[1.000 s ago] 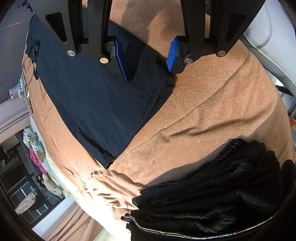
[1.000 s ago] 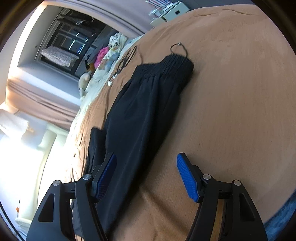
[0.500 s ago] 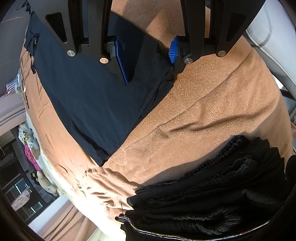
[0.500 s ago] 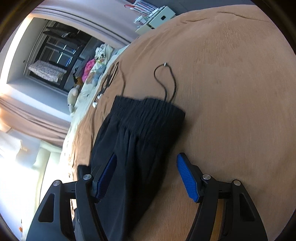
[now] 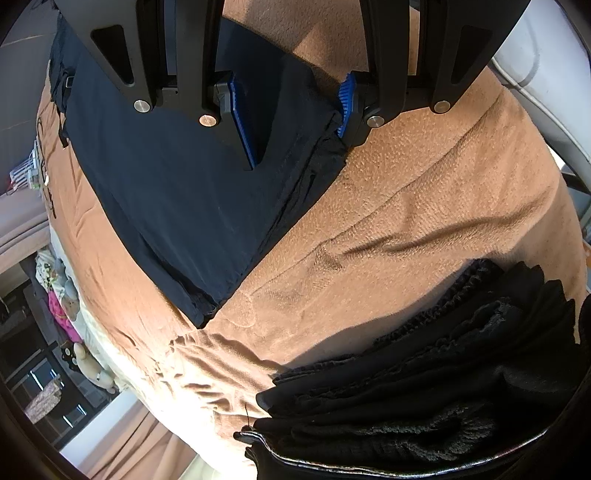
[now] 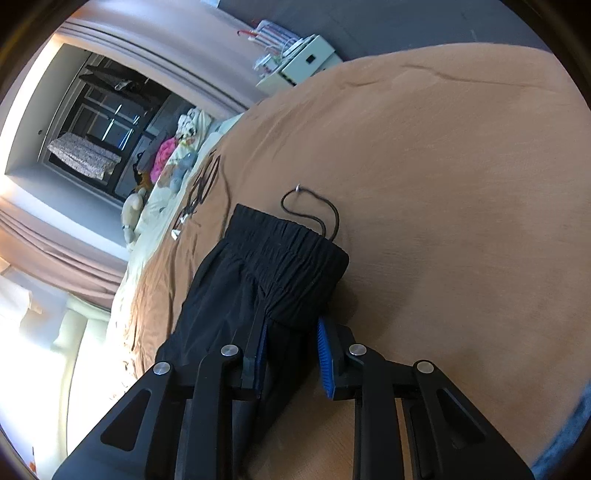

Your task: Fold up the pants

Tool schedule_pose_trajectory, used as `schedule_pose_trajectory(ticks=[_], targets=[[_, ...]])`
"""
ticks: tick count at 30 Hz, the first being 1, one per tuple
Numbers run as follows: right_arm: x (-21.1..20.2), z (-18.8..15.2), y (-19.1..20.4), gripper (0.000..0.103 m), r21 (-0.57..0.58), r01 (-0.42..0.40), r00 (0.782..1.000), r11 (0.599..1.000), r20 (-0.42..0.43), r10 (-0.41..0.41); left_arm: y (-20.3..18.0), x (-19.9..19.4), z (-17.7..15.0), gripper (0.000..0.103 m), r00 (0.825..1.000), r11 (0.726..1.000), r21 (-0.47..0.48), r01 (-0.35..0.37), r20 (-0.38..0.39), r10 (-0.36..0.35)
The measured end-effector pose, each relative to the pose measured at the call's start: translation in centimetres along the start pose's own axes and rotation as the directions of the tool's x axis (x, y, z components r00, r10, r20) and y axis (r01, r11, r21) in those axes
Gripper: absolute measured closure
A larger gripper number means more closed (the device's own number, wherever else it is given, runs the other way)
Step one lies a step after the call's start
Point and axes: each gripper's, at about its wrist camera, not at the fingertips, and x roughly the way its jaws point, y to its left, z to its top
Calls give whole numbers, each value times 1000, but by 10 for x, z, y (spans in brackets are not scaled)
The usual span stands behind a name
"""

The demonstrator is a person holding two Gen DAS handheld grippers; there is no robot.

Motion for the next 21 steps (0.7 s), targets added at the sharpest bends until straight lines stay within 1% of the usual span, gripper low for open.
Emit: schedule_pose_trajectory(ticks=[5,10,13,15,18,19,21], targets=[[-21,-16,0,83,11,1,1000,1000,17,-1,0,0,1,63,1000,1000,5,3,-3,-3],[-37,-29,4,83,0,28,998,1000,49,-28,1,-1,2,63,1000,1000,11,17,-5,-17],[-36,-29,9,83,4,40,997,999,62,-40,2,-1,3,63,1000,1000,8,27,-6,-27],[-31,-29,10,83,7,51,998,999,44,-51,3,-1,3,63,999,999,7,34,-7,-33],[-25,-29,13,76,15,68,998,998,9,-68,6,-6,3,62,998,998,3,57,-7,-57],[-26,-27,17,72,4,69,998,998,11,-69,7,-8,3,62,997,997,4,71,-7,-71],[-37,-27,27,58,-38,86,996,996,39,-84,9,-12,1,62,996,996,4,87,-5,-87]])
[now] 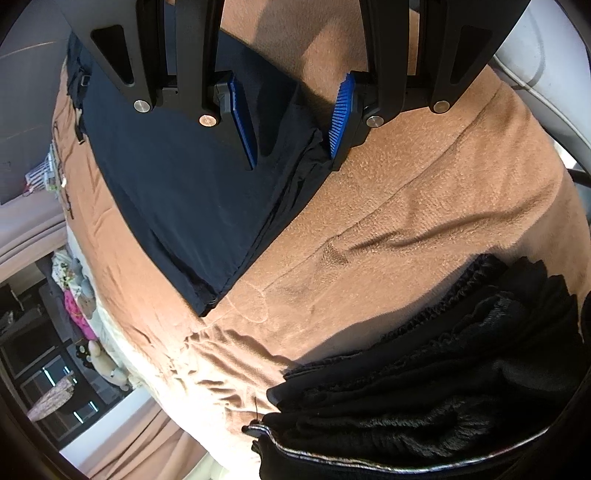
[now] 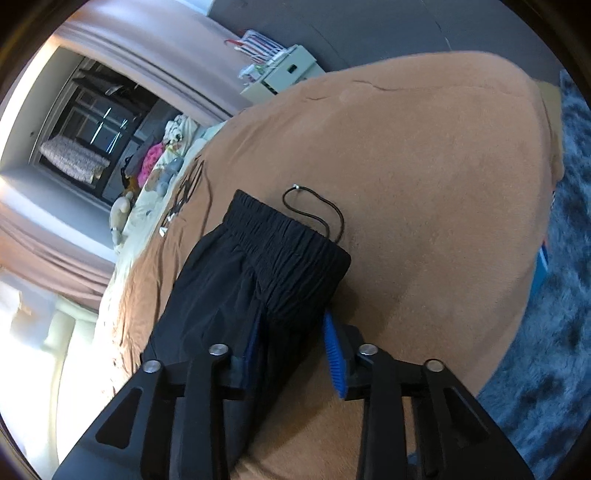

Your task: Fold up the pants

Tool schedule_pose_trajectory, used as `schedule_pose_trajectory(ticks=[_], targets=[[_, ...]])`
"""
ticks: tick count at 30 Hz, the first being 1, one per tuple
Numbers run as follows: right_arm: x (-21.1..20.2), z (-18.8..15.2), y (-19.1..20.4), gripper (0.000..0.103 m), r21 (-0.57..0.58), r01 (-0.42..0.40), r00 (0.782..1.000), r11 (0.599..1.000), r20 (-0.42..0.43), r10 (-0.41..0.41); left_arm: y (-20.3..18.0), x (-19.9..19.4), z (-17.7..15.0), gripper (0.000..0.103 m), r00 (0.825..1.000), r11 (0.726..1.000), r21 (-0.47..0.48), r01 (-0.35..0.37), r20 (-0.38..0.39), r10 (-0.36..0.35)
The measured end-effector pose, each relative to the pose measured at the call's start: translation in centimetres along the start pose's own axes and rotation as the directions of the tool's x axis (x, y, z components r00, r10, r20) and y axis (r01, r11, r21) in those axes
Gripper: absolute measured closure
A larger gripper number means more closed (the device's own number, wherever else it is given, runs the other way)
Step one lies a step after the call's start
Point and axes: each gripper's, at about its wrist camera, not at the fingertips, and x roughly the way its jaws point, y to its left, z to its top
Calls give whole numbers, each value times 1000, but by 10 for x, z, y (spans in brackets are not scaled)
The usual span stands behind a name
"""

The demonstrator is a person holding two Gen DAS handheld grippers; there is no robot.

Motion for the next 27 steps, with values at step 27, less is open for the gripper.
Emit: schedule_pose_trajectory(ticks=[27], targets=[[86,-21,238,37,-718,-240,963,653,-260,69,-9,-24,-25,58,999,998,53,37,27,-38]])
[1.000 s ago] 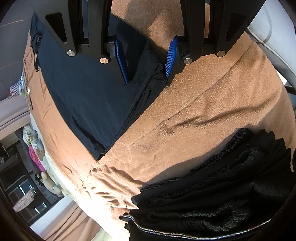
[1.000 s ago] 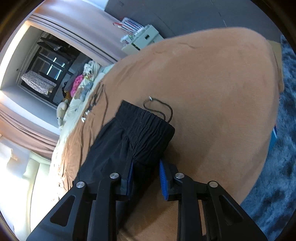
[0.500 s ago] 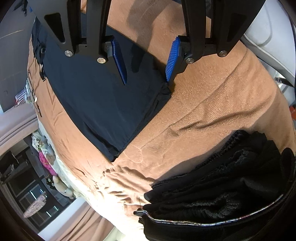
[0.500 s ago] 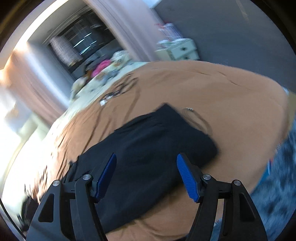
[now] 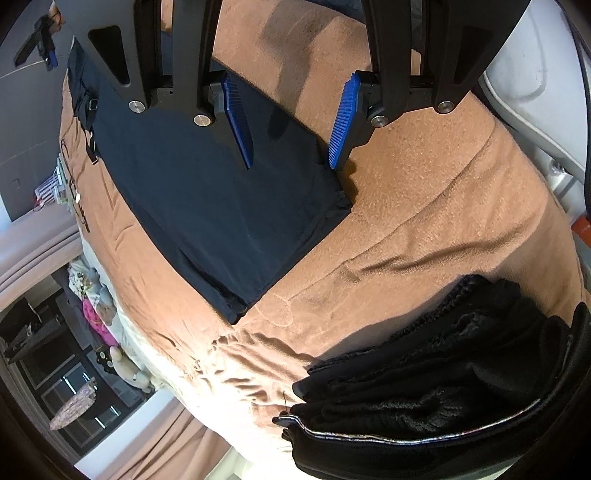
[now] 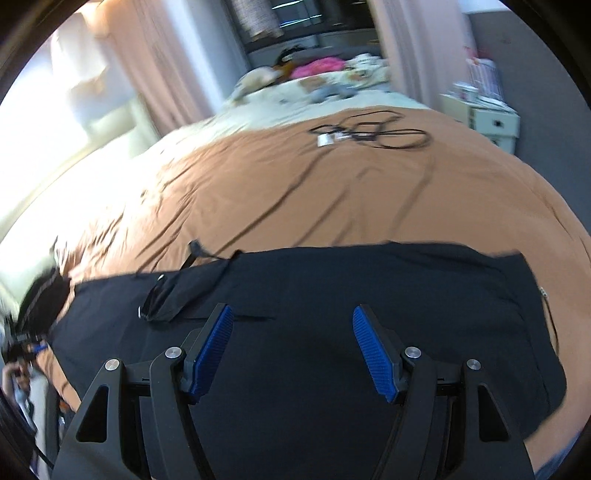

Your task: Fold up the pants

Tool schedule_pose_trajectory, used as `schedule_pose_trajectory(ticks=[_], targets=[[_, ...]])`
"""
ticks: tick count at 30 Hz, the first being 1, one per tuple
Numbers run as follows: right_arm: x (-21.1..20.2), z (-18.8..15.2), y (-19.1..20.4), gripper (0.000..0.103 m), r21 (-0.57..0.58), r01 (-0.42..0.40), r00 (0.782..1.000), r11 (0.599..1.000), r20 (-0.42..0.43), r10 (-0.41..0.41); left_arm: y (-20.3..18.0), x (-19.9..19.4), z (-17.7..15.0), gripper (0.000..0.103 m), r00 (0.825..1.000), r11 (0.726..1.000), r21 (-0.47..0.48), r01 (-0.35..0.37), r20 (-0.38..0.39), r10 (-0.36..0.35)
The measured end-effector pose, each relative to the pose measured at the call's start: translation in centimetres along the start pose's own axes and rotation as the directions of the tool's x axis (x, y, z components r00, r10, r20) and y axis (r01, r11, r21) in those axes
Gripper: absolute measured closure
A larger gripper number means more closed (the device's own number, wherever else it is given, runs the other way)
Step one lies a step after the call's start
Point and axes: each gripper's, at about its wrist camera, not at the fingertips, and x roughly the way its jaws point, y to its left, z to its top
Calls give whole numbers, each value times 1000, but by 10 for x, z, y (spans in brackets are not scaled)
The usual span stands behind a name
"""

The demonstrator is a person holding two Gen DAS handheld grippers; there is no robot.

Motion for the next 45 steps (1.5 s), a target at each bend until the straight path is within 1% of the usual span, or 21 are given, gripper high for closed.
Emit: schedule_pose_trajectory(ticks=[4,10,12,14,16,20,23,28,30,32,33,36,37,38,41,45], targets=[[22,15,7,37,-82,-14,999,996,-50,10,-1,2,0,58,1000,1000,-1,1,1,-1],[69,48,15,37,-181,0,991,984,-129,-24,0,9,-3,58,1000,1000,-16,4,-9,-4],[81,54,17,36,-205,9,988,979,-151,-41,0,11,-3,58,1000,1000,-20,2,-11,-2],[98,60,27,36,-236,11,983,972,-173,-53,0,13,-3,58,1000,1000,-24,0,-11,0],[117,67,32,37,-288,24,977,957,-196,-84,1,13,-2,58,1000,1000,-28,-3,-9,2],[148,78,38,37,-371,24,967,928,-225,-115,3,14,-1,58,1000,999,-32,-8,-6,8],[169,82,42,37,-434,-6,960,901,-254,-116,4,14,0,58,1000,999,-34,-11,-8,11],[192,83,42,37,-505,-85,932,859,-344,-110,3,14,1,58,1000,999,-29,-19,-11,19],[194,83,42,41,-506,-115,923,855,-371,-96,2,13,1,58,1000,999,-25,-21,-9,21],[196,81,43,56,-499,-143,913,855,-399,-80,2,13,1,58,1000,999,-25,-20,-7,20],[197,80,44,58,-505,-144,913,851,-400,-82,2,13,1,58,1000,999,-26,-19,-6,19],[198,75,50,74,-526,-129,915,841,-390,-104,2,15,2,58,1000,999,-34,-22,-7,22],[198,74,52,86,-533,-113,917,838,-381,-118,2,15,2,58,1000,999,-36,-23,-7,23],[196,77,51,90,-534,-107,918,838,-377,-124,2,15,1,58,1000,999,-36,-24,-7,24],[191,76,53,96,-538,-81,924,839,-357,-140,1,15,2,58,1000,999,-31,-21,-7,21],[189,72,55,97,-548,4,930,837,-307,-205,2,14,2,58,1000,999,-36,-20,-7,20]])
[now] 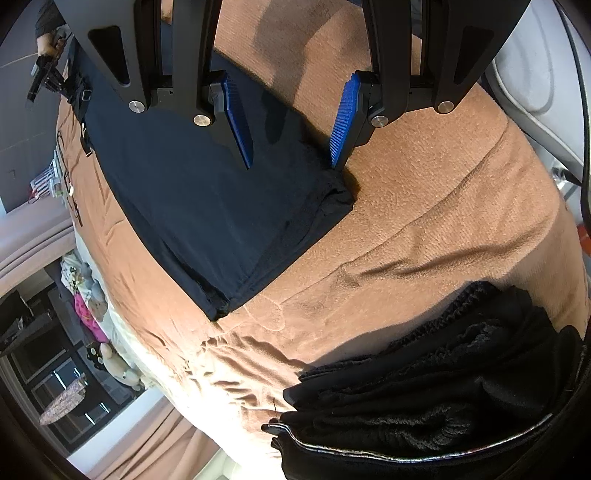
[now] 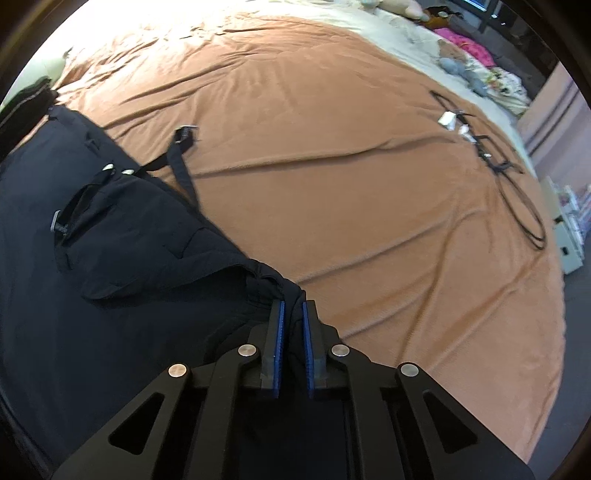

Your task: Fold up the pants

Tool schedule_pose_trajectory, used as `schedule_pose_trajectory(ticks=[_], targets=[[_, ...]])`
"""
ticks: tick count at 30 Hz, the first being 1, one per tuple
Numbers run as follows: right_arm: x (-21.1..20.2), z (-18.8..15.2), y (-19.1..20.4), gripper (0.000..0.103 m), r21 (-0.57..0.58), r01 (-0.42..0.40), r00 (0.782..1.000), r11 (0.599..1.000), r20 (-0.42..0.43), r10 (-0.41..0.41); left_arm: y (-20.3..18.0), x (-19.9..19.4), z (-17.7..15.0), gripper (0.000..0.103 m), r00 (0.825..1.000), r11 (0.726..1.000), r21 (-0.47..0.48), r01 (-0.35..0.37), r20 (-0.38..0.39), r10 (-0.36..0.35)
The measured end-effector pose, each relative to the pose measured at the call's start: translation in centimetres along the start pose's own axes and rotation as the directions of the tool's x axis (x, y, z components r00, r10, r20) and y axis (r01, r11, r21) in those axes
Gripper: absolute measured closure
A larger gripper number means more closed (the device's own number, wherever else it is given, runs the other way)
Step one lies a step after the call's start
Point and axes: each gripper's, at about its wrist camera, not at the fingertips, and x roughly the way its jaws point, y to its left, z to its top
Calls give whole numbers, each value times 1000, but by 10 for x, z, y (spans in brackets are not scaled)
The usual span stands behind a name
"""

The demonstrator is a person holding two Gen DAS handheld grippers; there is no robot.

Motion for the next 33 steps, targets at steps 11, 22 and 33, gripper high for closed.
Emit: schedule_pose_trajectory(ticks=[11,22,33], targets=[[8,2,11,81,119,44,999,992,5,-45,7,-13,-4,58,999,999,-29,35,30,-34],[-34,-10,2,46,226,19,997,974,66,-35,2,1,3,58,1000,999,41,18,10,-18],[-64,-21,22,46,265,-23,994,964,109,-6,-7,2,30,98,996,991,115,-61,69,54]])
